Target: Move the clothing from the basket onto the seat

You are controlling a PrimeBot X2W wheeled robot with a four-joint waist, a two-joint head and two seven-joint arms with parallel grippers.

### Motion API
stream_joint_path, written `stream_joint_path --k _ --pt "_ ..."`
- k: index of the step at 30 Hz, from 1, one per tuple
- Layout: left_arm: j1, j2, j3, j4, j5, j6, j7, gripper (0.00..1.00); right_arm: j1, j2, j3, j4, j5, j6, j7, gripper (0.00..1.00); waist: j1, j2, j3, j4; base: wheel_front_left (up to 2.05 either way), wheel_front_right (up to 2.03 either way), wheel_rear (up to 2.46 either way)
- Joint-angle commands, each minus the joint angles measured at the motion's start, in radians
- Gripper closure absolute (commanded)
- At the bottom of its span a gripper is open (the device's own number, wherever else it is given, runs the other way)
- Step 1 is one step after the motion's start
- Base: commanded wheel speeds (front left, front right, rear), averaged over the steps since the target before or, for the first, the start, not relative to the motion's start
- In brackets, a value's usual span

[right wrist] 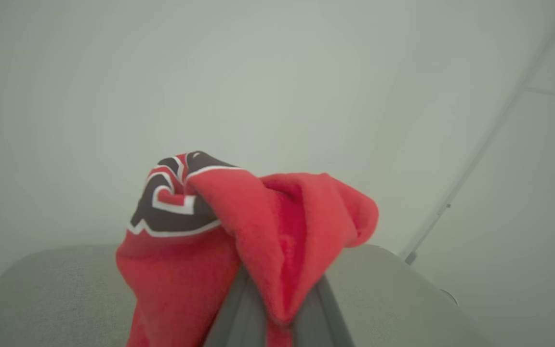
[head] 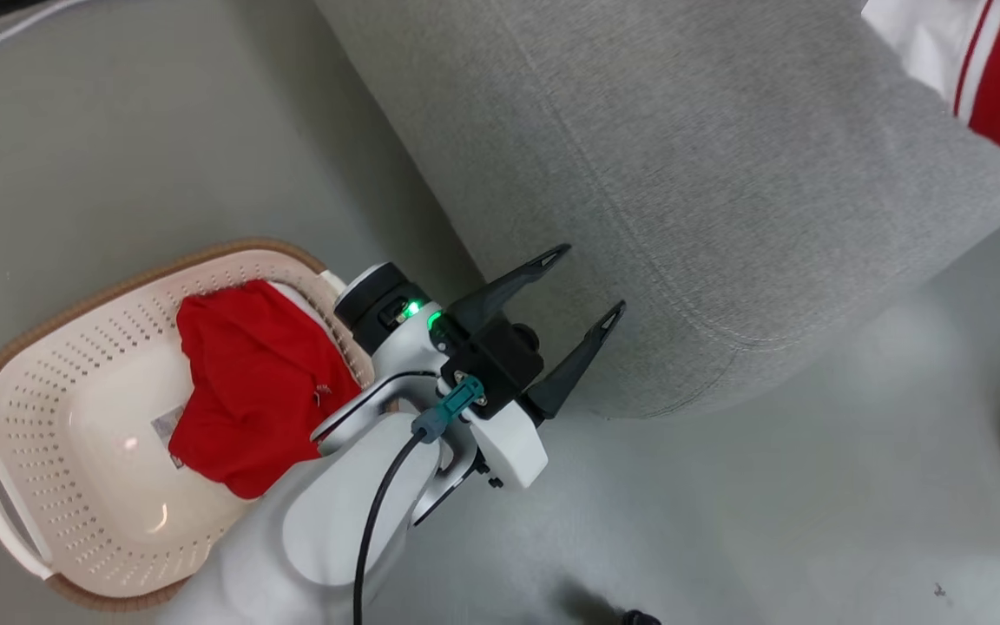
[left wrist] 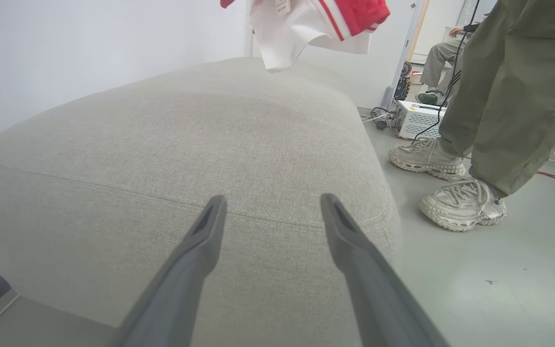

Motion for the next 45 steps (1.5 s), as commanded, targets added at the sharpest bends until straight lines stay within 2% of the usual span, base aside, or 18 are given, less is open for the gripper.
stream_joint_path --k 1,8,13,15,19,27,28,31,32,33,34,35,36,45 --pt "-0.045 -0.009 0.013 -0.034 0.013 -0.002 0.003 0.0 -0.024 -0.048 -0.014 0.003 0.011 0.003 -0.006 1.0 0.0 -0.0001 0.077 0.061 0.0 0.0 0.0" --pt "-0.114 -0.026 -0.033 -0.064 0.032 0.001 0.002 0.0 -0.166 -0.138 -0.078 0.114 0.018 0.003 -0.006 1.0 0.0 -0.0001 0.186 0.159 0.0 0.0 0.0" --pt "-0.144 -0.031 -0.06 -0.092 0.048 0.022 0.004 0.0 -0.279 -0.24 -0.129 0.191 0.009 0.003 -0.006 1.0 0.0 -0.0001 0.264 0.235 0.0 0.0 0.0" --pt "-0.148 -0.031 -0.059 -0.101 0.051 0.035 0.003 0.0 -0.307 -0.26 -0.149 0.215 0.008 0.003 -0.006 1.0 0.0 -0.0001 0.29 0.26 0.0 0.0 0.0" --pt "-0.142 -0.032 -0.052 -0.111 0.045 0.057 -0.004 0.0 -0.303 -0.256 -0.167 0.256 0.002 0.003 -0.006 1.0 0.0 -0.0001 0.316 0.295 0.0 0.0 0.0" --pt "-0.143 -0.035 -0.065 -0.114 0.023 0.074 -0.015 0.0 -0.157 -0.182 -0.149 0.255 0.045 0.003 -0.006 1.0 0.0 -0.0001 0.288 0.323 0.0 0.0 0.0" --pt "-0.144 -0.035 -0.065 -0.114 0.019 0.076 -0.015 0.0 -0.131 -0.18 -0.146 0.248 0.049 0.003 -0.006 0.97 0.0 -0.0001 0.278 0.325 0.0 0.0 0.0" --pt "-0.137 -0.036 -0.059 -0.131 0.007 0.082 -0.016 0.0 -0.046 -0.177 -0.13 0.221 0.059 0.003 -0.006 0.71 0.0 -0.0001 0.245 0.327 0.0 0.0 0.0" --pt "-0.137 -0.036 -0.059 -0.131 0.007 0.082 -0.016 0.0 -0.046 -0.177 -0.13 0.221 0.059 0.003 -0.006 0.71 0.0 -0.0001 0.245 0.327 0.0 0.0 0.0" --pt "-0.132 -0.036 -0.056 -0.134 0.002 0.083 -0.016 0.0 -0.017 -0.173 -0.132 0.214 0.067 0.003 -0.006 0.64 0.0 -0.0001 0.232 0.327 0.0 0.0 0.0" --pt "-0.125 -0.036 -0.052 -0.136 -0.002 0.083 -0.016 0.0 0.014 -0.17 -0.127 0.21 0.07 0.003 -0.006 0.53 0.0 -0.0001 0.218 0.326 0.0 0.0 0.0" --pt "-0.119 -0.036 -0.049 -0.138 -0.004 0.084 -0.016 0.0 0.039 -0.167 -0.129 0.203 0.078 0.003 -0.006 0.35 0.0 -0.0001 0.204 0.326 0.0 0.0 0.0" --pt "-0.111 -0.036 -0.045 -0.14 -0.006 0.084 -0.016 0.0 0.063 -0.166 -0.134 0.194 0.083 0.003 -0.006 0.0 0.0 -0.0001 0.191 0.326 0.0 0.0 0.0" --pt "-0.027 -0.036 0.016 -0.15 -0.021 0.078 -0.016 0.0 0.24 -0.137 -0.106 0.194 0.129 0.003 -0.006 0.0 0.0 -0.0001 0.055 0.342 0.0 0.0 0.0"
